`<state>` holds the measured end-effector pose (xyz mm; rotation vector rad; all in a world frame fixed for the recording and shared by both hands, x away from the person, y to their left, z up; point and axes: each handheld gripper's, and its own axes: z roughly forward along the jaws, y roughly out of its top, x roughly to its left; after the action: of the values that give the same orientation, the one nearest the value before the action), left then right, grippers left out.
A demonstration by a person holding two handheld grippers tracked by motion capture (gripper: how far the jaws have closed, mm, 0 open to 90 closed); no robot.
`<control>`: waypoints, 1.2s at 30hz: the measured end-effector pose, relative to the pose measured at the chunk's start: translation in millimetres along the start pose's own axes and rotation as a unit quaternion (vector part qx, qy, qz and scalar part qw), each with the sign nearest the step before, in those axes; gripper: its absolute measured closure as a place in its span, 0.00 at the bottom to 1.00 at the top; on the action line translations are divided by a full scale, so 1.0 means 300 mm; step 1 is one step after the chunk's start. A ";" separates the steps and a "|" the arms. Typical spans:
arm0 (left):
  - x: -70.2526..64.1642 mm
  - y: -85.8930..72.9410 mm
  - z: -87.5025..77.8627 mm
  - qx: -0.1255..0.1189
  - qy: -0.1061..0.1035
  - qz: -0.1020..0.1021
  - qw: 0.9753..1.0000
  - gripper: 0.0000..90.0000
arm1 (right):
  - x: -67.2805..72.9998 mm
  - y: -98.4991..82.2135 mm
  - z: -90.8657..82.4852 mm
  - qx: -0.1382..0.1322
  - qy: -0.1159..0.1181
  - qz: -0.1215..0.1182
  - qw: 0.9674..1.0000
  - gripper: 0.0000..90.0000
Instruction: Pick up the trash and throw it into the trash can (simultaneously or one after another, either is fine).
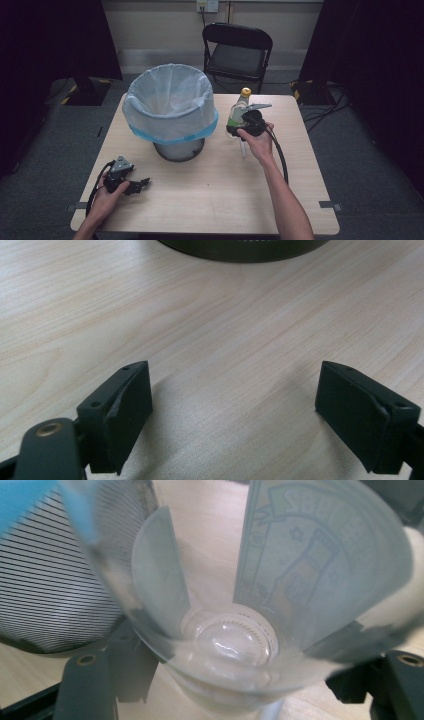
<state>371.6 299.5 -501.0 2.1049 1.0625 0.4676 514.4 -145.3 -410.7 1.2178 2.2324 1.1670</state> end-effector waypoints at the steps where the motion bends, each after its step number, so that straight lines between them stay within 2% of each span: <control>1: 0.000 0.000 0.000 0.000 0.000 0.000 1.000 0.16 | 0.002 0.002 -0.009 -0.003 0.000 -0.001 1.000 0.31; 3: 0.000 0.000 0.000 0.000 0.000 0.000 1.000 0.16 | 0.005 0.004 -0.022 -0.006 0.001 0.000 1.000 0.31; 4: 0.000 0.000 0.000 0.000 0.000 0.000 1.000 0.16 | 0.014 0.005 -0.048 -0.011 0.000 0.009 1.000 0.31; 9: 0.000 0.000 0.000 0.000 0.000 0.000 1.000 0.16 | 0.017 0.009 -0.093 -0.019 -0.005 0.011 1.000 0.31; 15: 0.000 0.000 0.000 0.000 0.000 0.000 1.000 0.16 | 0.021 0.027 -0.143 -0.035 0.006 0.014 0.999 0.31; 21: 0.000 0.000 0.000 0.000 -0.001 0.000 1.000 0.16 | 0.036 0.050 -0.177 -0.053 0.010 0.015 0.998 0.31; 29: 0.000 0.000 0.000 0.000 -0.001 0.000 1.000 0.16 | 0.052 0.104 -0.212 -0.069 0.008 0.004 0.998 0.31; 36: 0.000 0.000 0.000 0.000 0.000 0.000 1.000 0.16 | 0.054 0.147 -0.238 -0.094 0.013 0.005 0.995 0.31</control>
<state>371.6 299.5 -501.0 2.1052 1.0625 0.4662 484.1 -154.8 -331.2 1.1470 2.0811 1.3686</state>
